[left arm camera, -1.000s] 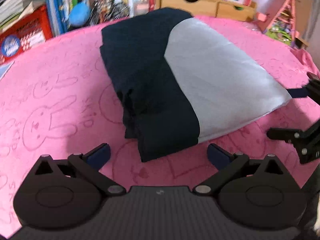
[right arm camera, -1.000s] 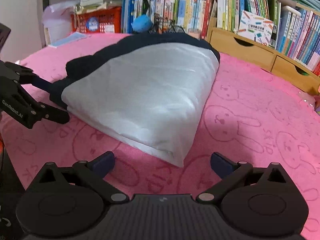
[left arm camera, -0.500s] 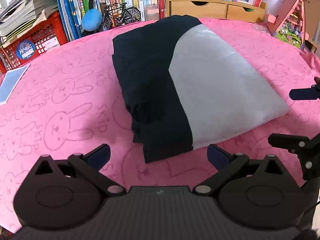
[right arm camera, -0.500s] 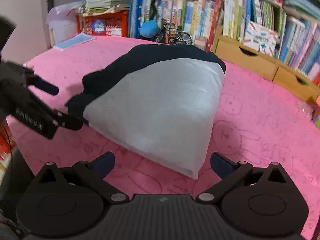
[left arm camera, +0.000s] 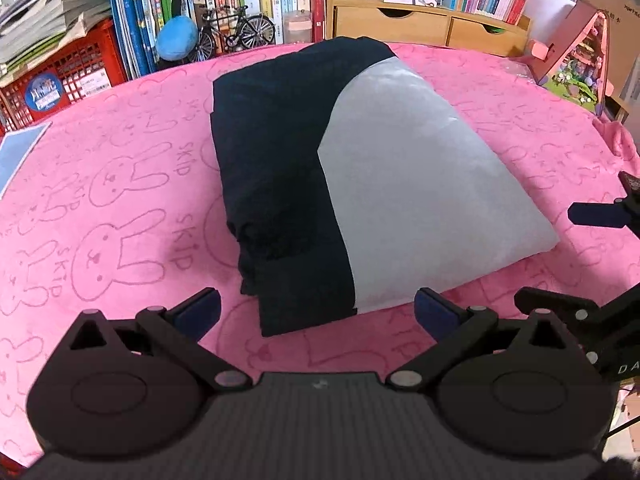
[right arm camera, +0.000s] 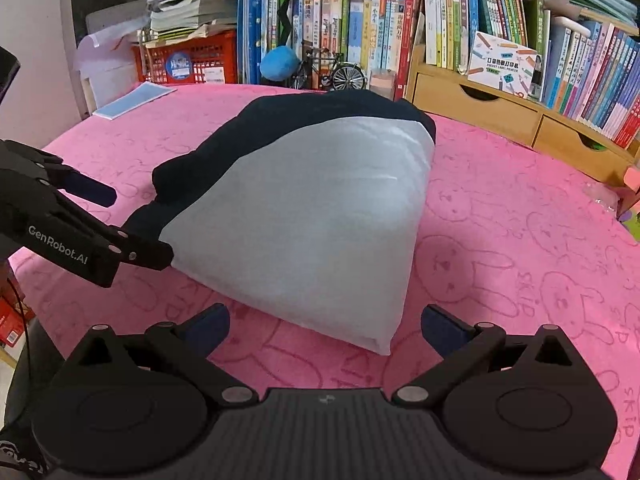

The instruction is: Fold clothes

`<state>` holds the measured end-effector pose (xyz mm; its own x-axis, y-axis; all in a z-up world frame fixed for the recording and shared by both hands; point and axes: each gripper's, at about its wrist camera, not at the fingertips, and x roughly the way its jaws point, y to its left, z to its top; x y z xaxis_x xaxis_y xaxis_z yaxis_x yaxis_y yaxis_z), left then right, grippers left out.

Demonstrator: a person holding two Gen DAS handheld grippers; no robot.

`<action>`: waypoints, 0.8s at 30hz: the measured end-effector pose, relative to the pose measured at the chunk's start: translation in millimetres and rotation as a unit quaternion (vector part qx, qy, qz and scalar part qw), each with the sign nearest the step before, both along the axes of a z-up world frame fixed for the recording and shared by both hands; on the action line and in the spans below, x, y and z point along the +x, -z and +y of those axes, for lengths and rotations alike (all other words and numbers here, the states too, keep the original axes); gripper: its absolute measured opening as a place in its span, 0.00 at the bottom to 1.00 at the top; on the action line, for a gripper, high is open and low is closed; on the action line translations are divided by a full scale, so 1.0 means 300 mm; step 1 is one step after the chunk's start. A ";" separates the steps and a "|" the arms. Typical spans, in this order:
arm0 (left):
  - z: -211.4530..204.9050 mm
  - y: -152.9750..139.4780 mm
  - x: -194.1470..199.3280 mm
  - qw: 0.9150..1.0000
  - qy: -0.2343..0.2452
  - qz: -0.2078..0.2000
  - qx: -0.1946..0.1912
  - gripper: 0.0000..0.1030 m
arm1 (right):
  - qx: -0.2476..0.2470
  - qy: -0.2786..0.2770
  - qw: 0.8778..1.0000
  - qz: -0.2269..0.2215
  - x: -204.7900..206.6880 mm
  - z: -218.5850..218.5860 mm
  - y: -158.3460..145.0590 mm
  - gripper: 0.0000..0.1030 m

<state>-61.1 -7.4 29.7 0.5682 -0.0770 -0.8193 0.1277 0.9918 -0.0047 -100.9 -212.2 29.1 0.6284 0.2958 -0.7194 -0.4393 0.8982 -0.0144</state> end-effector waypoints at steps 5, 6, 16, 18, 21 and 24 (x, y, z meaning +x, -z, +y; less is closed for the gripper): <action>0.006 0.004 0.004 1.000 -0.011 0.002 -0.004 1.00 | 0.003 0.002 1.000 0.002 0.002 -0.009 0.007 1.00; 0.005 0.005 0.004 1.000 -0.012 0.002 -0.003 1.00 | 0.004 0.002 1.000 0.002 0.003 -0.009 0.009 1.00; 0.000 0.018 0.009 1.000 -0.010 0.004 0.002 1.00 | 0.004 0.003 1.000 0.004 0.009 -0.004 0.017 1.00; 0.000 0.020 0.009 1.000 -0.009 0.003 0.004 1.00 | 0.003 0.003 1.000 0.003 0.012 -0.002 0.016 1.00; -0.001 0.022 0.010 1.000 -0.009 0.003 0.005 1.00 | 0.002 0.003 1.000 0.002 0.014 0.003 0.014 1.00; -0.002 0.023 0.009 1.000 -0.007 0.003 0.005 1.00 | 0.002 0.002 1.000 0.001 0.015 0.008 0.015 1.00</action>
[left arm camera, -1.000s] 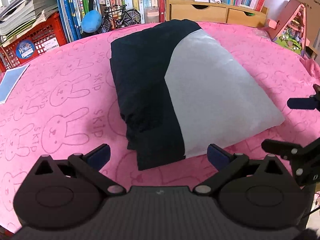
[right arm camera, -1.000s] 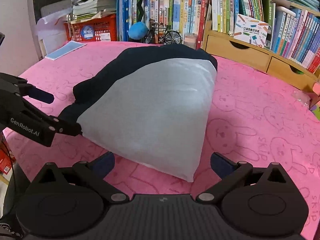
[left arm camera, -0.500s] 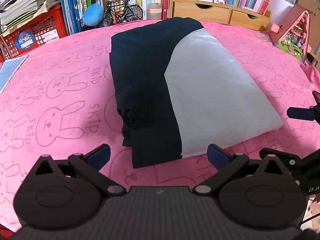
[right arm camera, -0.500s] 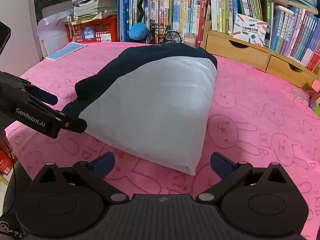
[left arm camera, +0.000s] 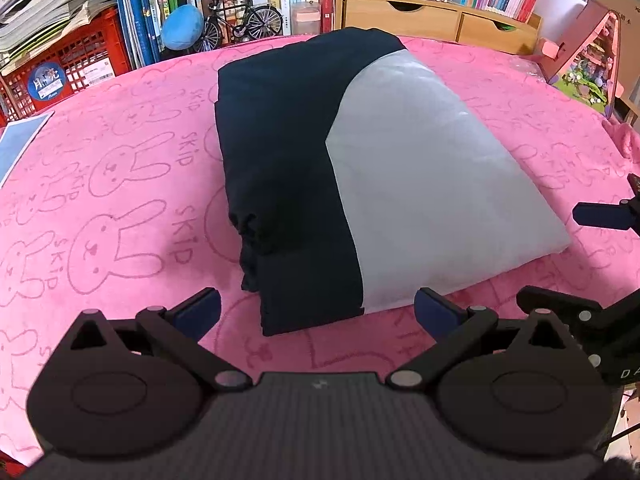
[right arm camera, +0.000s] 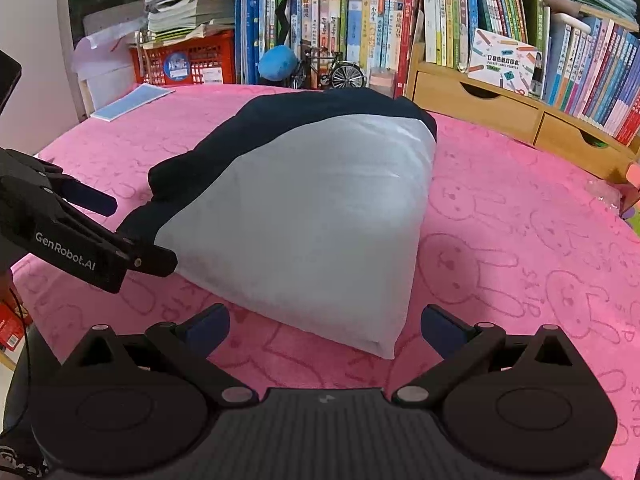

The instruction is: Fold clothes

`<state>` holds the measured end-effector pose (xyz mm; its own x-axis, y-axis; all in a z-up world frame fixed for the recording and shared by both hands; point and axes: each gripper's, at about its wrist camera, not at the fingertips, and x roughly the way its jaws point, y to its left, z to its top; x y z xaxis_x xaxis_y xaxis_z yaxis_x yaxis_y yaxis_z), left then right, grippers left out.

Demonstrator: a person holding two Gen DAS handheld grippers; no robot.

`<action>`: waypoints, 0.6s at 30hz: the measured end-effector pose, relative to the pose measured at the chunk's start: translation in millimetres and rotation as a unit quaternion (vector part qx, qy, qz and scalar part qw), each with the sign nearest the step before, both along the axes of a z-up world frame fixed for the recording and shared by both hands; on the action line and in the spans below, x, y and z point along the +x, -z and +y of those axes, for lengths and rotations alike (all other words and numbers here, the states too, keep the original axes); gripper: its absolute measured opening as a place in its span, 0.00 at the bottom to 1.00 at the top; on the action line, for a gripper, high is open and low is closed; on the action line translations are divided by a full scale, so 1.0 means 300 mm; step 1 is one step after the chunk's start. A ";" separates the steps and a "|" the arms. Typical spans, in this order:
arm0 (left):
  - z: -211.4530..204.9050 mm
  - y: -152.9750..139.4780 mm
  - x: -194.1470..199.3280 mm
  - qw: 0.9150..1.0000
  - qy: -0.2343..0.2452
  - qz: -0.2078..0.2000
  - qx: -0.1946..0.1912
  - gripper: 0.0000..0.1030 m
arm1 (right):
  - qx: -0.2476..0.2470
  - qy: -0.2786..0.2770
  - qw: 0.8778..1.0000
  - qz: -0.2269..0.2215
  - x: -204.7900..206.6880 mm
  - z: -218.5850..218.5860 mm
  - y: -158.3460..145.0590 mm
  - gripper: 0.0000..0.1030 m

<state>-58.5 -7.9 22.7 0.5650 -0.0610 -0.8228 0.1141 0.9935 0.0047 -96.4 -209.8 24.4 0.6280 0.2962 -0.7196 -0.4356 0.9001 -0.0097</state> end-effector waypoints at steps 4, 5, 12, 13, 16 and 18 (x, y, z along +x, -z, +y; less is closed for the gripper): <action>-0.004 0.001 -0.001 1.000 0.002 -0.004 0.004 1.00 | 0.000 0.000 1.000 0.001 0.002 0.002 0.005 1.00; -0.006 0.001 -0.001 1.000 0.003 -0.004 0.004 1.00 | 0.000 -0.001 1.000 0.001 0.002 0.003 0.005 1.00; -0.010 0.001 -0.004 1.000 0.004 -0.011 0.009 1.00 | -0.001 -0.005 1.000 0.001 -0.001 0.007 0.009 1.00; -0.010 0.000 -0.005 1.000 0.004 -0.013 0.009 1.00 | -0.002 -0.005 1.000 0.001 -0.001 0.008 0.010 1.00; -0.010 -0.002 -0.009 1.000 -0.001 -0.022 0.016 1.00 | -0.002 -0.006 1.000 0.002 0.000 0.008 0.013 1.00; -0.011 -0.005 -0.010 0.999 -0.004 -0.027 0.022 1.00 | -0.001 -0.006 1.000 0.004 0.001 0.007 0.016 1.00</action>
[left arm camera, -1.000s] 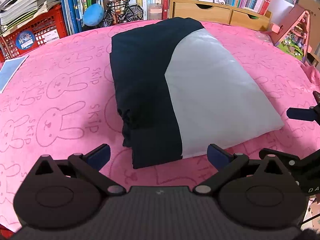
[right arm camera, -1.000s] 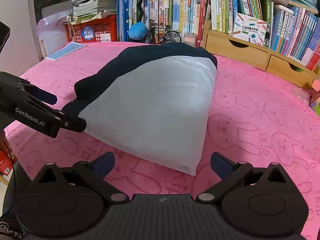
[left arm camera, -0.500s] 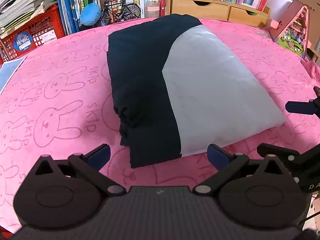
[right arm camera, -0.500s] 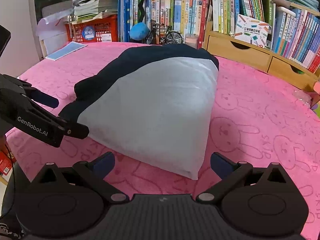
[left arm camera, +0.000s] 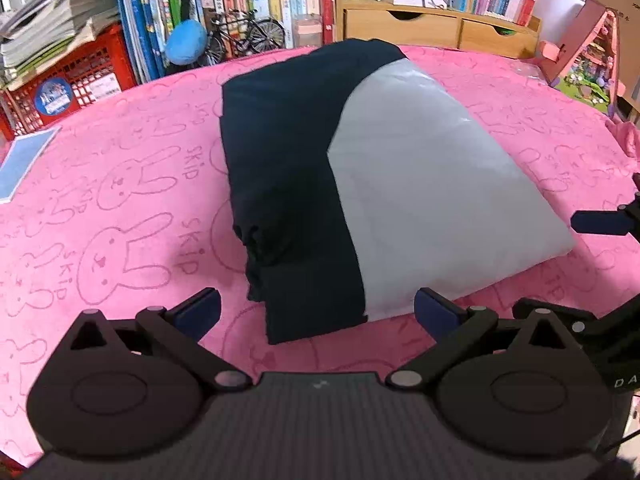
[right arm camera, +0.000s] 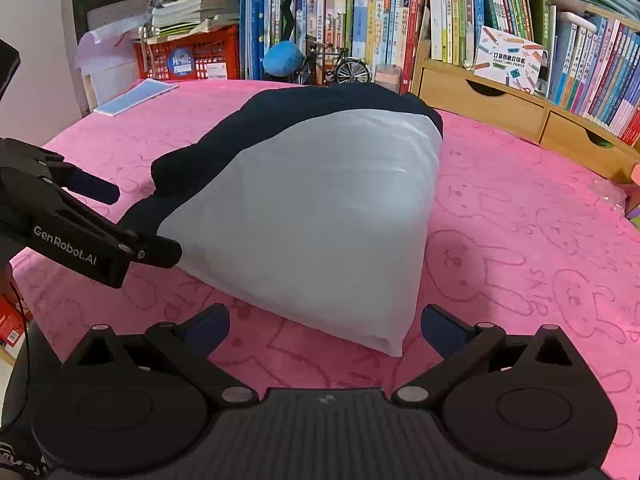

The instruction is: Fold clothes

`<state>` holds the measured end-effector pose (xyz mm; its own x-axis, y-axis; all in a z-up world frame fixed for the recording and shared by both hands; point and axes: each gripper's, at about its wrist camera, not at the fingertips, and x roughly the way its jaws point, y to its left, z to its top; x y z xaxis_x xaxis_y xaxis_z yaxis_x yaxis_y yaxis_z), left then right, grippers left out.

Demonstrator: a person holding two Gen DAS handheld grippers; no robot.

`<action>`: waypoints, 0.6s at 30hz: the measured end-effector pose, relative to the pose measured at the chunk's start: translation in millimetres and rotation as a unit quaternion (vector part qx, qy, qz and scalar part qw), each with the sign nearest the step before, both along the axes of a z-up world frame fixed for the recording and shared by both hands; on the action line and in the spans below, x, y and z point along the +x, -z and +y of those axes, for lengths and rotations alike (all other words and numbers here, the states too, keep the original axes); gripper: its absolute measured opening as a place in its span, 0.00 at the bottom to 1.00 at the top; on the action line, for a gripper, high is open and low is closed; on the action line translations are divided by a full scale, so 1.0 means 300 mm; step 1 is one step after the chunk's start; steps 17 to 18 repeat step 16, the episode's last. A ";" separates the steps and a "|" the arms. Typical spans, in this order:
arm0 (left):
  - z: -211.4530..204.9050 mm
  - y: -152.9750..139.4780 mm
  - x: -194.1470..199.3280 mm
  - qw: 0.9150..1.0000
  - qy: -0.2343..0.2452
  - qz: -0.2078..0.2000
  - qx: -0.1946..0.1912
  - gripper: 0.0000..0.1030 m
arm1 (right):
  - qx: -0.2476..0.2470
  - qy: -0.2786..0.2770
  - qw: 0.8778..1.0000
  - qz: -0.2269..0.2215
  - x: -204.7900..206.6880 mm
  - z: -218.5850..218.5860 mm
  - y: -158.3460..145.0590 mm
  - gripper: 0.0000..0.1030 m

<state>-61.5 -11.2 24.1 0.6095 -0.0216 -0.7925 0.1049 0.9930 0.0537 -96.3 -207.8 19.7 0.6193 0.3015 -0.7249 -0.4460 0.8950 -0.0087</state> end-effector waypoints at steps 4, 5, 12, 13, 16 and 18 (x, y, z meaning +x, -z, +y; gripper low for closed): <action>0.006 0.002 0.003 1.000 0.000 0.001 -0.006 1.00 | 0.000 0.000 1.000 0.002 0.000 -0.001 0.005 1.00; 0.007 0.003 0.004 1.000 0.001 0.002 -0.009 1.00 | 0.000 0.000 1.000 0.002 -0.001 -0.001 0.005 1.00; 0.011 0.002 -0.003 1.000 -0.001 -0.006 -0.011 1.00 | 0.001 0.000 1.000 0.004 0.002 -0.001 0.009 1.00; 0.012 0.001 -0.004 1.000 -0.001 -0.007 -0.011 1.00 | 0.001 0.001 1.000 0.005 0.003 -0.001 0.009 1.00; 0.010 0.002 -0.005 1.000 -0.002 -0.006 -0.007 1.00 | 0.001 0.001 1.000 0.005 0.002 -0.001 0.010 1.00; 0.010 0.002 -0.005 1.000 -0.002 -0.006 -0.007 1.00 | 0.001 0.001 1.000 0.005 0.002 -0.001 0.010 1.00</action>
